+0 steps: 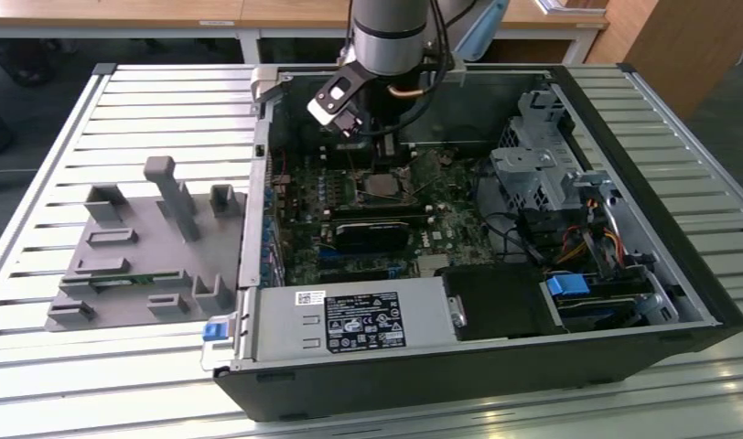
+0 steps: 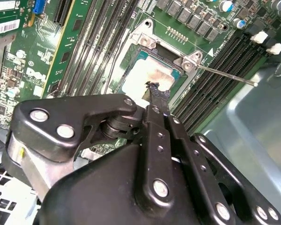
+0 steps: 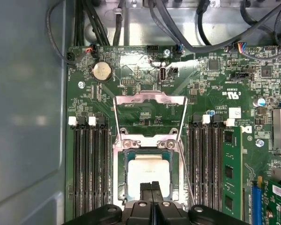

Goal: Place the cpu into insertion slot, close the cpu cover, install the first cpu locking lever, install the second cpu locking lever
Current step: 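Close the cpu cover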

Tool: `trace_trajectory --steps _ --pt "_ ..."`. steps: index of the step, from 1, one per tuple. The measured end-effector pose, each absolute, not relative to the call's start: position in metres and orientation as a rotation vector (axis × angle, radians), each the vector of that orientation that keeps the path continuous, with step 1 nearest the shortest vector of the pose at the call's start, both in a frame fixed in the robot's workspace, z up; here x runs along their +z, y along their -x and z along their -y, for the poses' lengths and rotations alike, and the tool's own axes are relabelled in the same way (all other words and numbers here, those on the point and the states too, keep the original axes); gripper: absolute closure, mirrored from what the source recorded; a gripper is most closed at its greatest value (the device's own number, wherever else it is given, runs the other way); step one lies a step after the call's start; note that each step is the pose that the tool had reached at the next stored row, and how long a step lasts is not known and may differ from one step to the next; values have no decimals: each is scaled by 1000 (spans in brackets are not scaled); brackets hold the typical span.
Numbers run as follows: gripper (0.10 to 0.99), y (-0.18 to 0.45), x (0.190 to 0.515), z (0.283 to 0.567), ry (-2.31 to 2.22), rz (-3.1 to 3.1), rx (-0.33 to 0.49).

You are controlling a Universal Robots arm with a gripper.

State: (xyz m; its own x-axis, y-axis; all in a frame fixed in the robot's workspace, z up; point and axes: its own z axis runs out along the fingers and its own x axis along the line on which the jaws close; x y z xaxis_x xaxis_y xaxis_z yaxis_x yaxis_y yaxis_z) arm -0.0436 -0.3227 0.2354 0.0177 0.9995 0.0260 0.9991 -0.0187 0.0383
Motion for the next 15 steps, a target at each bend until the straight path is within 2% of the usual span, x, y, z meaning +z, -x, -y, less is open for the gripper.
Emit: trace_trajectory --steps 12,15 --pt "976 44 273 323 -2236 -2193 70" --pt "976 44 274 324 -2236 -2194 70"
